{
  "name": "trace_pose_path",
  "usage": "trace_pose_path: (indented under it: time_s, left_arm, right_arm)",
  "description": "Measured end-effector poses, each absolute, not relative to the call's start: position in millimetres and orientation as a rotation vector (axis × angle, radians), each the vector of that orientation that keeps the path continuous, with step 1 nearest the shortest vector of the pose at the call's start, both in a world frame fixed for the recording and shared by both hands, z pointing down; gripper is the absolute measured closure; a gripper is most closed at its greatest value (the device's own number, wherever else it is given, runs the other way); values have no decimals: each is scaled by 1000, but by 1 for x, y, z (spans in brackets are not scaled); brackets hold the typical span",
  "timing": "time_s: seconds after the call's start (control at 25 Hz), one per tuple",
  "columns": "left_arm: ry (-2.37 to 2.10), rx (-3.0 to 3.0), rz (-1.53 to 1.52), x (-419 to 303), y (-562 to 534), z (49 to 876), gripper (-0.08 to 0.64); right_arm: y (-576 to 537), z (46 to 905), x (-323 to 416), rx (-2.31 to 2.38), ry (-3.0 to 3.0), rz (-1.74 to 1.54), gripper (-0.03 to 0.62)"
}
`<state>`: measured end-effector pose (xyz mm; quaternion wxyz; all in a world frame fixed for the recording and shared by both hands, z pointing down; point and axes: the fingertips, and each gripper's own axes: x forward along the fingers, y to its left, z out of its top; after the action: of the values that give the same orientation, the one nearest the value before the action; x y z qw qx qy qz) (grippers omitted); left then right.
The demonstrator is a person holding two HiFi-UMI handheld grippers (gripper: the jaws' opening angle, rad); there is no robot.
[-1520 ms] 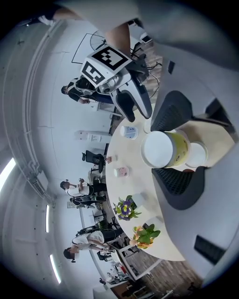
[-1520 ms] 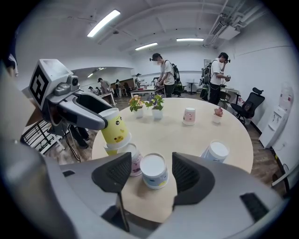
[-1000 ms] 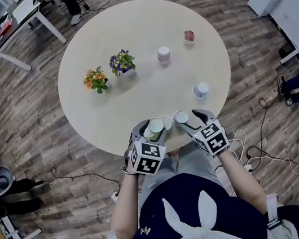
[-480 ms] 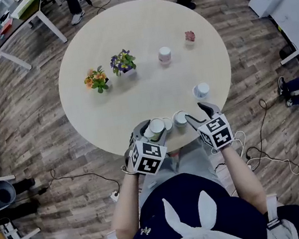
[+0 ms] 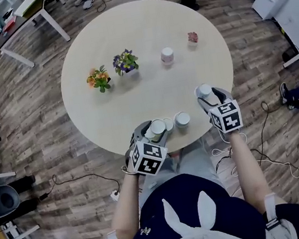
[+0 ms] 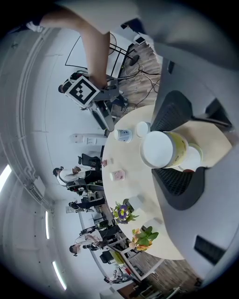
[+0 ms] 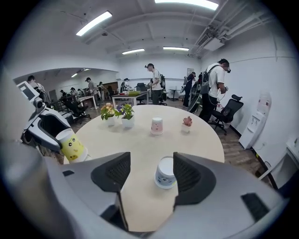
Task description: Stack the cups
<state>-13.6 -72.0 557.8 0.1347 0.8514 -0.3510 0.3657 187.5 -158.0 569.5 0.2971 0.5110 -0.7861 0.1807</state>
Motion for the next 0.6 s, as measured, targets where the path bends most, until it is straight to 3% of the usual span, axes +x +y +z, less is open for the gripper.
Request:
trace_pose_path:
  time_s: [0.6]
  left_arm:
    - [-1067, 2424, 1041, -15, -73, 564, 302]
  right_arm:
    - [-190, 623, 212, 1342, -1982, 582, 283]
